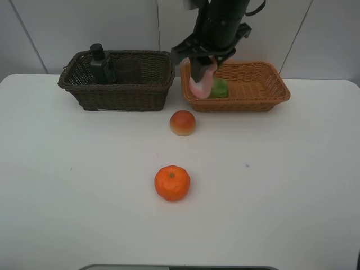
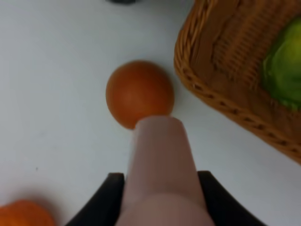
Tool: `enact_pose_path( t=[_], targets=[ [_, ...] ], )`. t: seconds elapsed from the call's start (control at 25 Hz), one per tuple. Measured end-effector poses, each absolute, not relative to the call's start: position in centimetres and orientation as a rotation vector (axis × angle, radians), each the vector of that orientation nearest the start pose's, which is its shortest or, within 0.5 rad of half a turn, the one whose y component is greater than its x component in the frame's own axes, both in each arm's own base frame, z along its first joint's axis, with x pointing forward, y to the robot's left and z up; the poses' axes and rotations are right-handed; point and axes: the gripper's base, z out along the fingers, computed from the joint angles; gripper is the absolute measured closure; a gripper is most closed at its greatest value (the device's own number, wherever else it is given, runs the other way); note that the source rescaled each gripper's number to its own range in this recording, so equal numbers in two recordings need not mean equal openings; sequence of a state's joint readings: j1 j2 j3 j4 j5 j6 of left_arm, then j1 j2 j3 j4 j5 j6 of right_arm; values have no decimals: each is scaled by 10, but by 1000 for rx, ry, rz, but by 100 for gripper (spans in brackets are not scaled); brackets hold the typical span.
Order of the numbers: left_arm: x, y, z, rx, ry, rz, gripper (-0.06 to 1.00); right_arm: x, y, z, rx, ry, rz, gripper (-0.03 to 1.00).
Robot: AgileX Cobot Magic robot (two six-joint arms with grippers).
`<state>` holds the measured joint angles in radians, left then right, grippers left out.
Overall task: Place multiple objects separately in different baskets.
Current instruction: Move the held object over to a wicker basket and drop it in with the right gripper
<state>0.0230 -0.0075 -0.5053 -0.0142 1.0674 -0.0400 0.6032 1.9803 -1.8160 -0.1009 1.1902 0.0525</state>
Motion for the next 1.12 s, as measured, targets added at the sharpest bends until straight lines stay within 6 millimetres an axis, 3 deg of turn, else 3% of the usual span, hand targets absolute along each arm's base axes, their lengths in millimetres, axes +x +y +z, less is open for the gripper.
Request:
enact_pose_path(
  t=[0.12,0.44,0.72,1.12],
  targets=[
    [-7,-1,278,-63,2037,-28,-5,368,250,292,-739,2673,28,97],
    [-7,-1,278,-63,2037,-28,-5,386,292,291,-609,2562,151,97],
    [-7,-1,278,-63,2037,-28,-5,395,310,284,-380,2476,273,97],
    [-7,-1,278,-63,2037,-28,-5,412,317,242,-219,2484,190,97]
  ],
)
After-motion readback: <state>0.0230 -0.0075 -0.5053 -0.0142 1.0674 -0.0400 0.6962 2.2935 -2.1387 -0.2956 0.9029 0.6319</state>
